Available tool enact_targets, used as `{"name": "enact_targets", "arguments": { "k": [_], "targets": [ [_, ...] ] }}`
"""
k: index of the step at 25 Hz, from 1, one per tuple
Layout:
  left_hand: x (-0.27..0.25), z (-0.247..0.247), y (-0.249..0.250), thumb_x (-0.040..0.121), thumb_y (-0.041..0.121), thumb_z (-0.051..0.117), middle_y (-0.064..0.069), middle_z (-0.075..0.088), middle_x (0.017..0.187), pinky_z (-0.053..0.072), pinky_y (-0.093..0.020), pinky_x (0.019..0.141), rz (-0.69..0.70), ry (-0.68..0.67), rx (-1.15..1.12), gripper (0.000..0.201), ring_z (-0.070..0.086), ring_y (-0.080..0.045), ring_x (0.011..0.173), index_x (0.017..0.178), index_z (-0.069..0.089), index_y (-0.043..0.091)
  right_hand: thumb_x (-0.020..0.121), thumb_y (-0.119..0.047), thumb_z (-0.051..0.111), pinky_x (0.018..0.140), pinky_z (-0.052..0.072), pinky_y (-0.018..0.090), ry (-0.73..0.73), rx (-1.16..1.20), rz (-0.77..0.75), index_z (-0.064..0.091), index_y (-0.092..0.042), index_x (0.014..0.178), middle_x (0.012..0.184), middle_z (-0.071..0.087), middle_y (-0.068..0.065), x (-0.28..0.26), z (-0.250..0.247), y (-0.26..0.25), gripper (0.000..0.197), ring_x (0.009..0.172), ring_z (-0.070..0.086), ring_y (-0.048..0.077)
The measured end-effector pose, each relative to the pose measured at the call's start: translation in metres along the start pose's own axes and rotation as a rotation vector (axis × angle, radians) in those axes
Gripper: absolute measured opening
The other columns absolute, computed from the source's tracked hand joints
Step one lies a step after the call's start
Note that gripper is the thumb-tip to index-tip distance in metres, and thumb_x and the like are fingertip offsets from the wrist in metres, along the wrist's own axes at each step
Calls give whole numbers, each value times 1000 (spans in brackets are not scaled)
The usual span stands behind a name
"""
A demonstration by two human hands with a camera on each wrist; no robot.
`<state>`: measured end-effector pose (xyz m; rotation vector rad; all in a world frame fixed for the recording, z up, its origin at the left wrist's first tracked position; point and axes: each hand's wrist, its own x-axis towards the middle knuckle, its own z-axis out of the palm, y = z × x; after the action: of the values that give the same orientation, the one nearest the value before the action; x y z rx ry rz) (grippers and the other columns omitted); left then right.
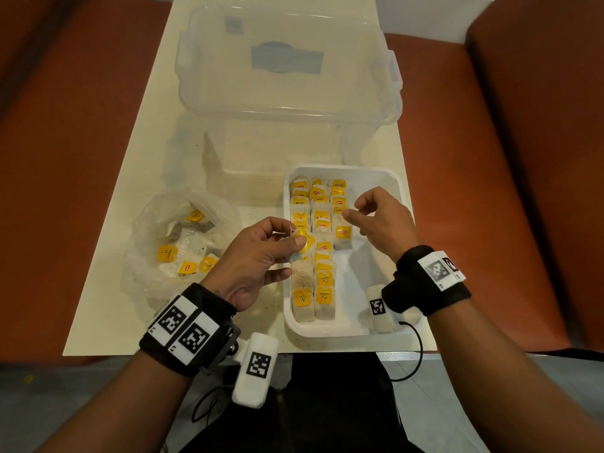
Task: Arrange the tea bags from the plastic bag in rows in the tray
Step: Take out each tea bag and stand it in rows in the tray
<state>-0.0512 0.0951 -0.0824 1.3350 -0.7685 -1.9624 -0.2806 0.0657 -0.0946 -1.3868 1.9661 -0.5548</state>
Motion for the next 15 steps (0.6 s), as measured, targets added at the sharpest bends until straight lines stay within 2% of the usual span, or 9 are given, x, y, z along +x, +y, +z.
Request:
{"name": "enact_targets", "arguments": {
  "k": [1,3,5,6,9,11,13,15],
  "targets": [
    [1,1,0,82,17,77,4,66,84,50,-23,54,10,-1,-8,17,59,-11,76,80,63,27,89,-40,72,63,52,30,-53,122,-7,61,-22,92,90,68,-3,-10,-2,-9,22,69,65,13],
    [2,4,0,82,18,77,6,65,83,49,-23,55,33,-8,-13,17,59,-9,73,79,61,27,92,-40,68,60,49,23,-278,319,13,68,-16,96,88,72,-1,-31,-7,-27,24,65,63,8],
    [2,8,2,81,21,77,6,65,83,49,-23,55,50,-16,-12,17,60,-8,72,82,60,26,90,-37,68,62,49,22,-465,385,12,72,-16,96,87,74,0,-46,-10,-36,22,68,64,9],
    [2,10,2,81,23,77,6,66,84,49,-23,55,53,-21,-12,16,61,-8,71,84,61,26,89,-33,71,63,49,23,-494,399,-3,73,-17,94,86,74,0,-49,-10,-37,16,69,64,10],
    [-1,14,4,82,27,76,4,70,88,51,-25,56,31,-50,8,19,64,-8,73,98,66,25,88,-19,73,65,48,26,-423,450,-30,72,-17,91,79,72,-3,-49,-13,-36,3,69,63,10],
    [-2,14,4,83,24,77,3,70,88,53,-27,59,24,-71,64,21,65,-10,75,103,69,23,90,-15,71,66,48,27,-355,501,-18,70,-18,89,75,72,-5,-48,-17,-36,3,68,64,10],
    [-3,15,4,83,23,77,4,69,88,55,-30,67,42,-96,134,15,65,-12,79,97,72,24,90,-14,70,65,50,26,-323,518,-10,69,-17,88,73,71,-5,-48,-18,-37,5,68,65,9],
    [-4,16,5,85,28,75,5,70,89,54,-33,72,59,-103,157,7,65,-12,83,92,74,27,91,-14,70,65,50,26,-322,504,-20,69,-17,89,74,72,-4,-48,-18,-38,4,68,65,10]
  ]
}}
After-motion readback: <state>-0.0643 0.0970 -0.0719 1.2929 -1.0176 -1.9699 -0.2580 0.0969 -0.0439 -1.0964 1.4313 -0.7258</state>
